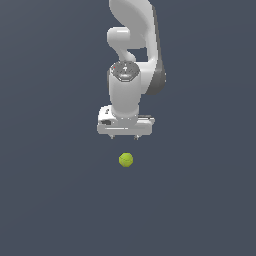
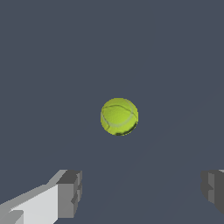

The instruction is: Pick up the object and move it to a goal position.

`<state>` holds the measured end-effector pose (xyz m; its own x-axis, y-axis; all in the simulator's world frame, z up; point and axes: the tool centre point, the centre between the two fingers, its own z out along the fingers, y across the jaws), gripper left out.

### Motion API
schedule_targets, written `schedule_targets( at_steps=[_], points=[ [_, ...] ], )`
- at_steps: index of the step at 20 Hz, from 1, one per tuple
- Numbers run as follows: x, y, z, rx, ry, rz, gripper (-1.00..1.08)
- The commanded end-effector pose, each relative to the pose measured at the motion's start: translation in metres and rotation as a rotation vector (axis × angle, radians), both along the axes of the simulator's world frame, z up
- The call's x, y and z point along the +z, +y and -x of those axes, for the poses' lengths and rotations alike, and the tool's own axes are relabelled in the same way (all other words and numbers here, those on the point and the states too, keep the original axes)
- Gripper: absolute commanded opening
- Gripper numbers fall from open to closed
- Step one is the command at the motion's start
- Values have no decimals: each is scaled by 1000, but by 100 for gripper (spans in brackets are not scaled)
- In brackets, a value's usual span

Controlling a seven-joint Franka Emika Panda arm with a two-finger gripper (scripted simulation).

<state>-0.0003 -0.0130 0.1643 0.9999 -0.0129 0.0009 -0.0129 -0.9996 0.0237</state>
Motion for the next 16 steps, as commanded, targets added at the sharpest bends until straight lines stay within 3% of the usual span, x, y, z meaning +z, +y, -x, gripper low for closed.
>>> schedule_targets(
  at_steps=[1,16],
  points=[
    [0,0,0,0,0,0,100],
    [4,14,-5,66,1,9,100]
  ],
)
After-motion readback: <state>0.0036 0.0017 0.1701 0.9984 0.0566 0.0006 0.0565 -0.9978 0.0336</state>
